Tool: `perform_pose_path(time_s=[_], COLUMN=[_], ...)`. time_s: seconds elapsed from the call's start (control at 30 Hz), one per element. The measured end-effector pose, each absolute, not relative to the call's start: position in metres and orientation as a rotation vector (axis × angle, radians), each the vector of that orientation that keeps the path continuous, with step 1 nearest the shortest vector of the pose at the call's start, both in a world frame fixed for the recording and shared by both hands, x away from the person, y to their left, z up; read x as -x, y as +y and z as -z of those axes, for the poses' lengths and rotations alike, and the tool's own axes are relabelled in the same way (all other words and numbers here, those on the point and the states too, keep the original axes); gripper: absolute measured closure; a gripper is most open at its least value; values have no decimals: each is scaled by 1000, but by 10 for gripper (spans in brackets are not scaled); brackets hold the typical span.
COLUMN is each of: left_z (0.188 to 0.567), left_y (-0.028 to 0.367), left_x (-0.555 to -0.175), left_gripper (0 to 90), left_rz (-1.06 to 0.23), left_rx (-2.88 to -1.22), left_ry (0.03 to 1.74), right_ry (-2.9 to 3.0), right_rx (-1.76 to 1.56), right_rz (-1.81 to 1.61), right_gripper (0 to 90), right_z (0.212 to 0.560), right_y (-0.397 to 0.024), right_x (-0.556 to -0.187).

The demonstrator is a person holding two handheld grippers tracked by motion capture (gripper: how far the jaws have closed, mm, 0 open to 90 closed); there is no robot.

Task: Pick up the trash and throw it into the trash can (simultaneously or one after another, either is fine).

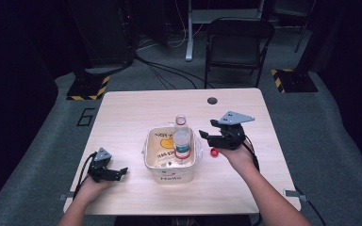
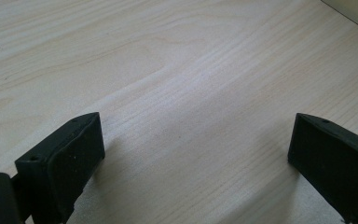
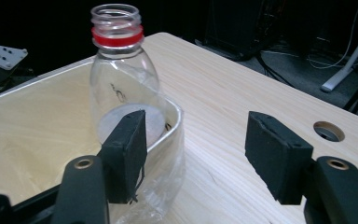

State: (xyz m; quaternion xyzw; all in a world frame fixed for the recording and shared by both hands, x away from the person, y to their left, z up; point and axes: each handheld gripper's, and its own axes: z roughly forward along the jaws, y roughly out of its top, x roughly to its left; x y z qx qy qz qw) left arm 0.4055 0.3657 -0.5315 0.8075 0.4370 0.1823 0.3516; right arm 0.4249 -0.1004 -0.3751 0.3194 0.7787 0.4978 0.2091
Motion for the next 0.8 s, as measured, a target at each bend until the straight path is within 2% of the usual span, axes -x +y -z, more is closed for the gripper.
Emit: perform_pose_path(time_s=[0.8], left_z=[531], left_y=[366], left_x=[-406], left_gripper=[34], left_rz=[-473], left_rx=[-2096], left_ry=[1128], right_ry=[2162], right_rx=[-1022], right_rz=[-1267], right_gripper=[416], right_z=[406], right_y=[-126], right_x=[-427])
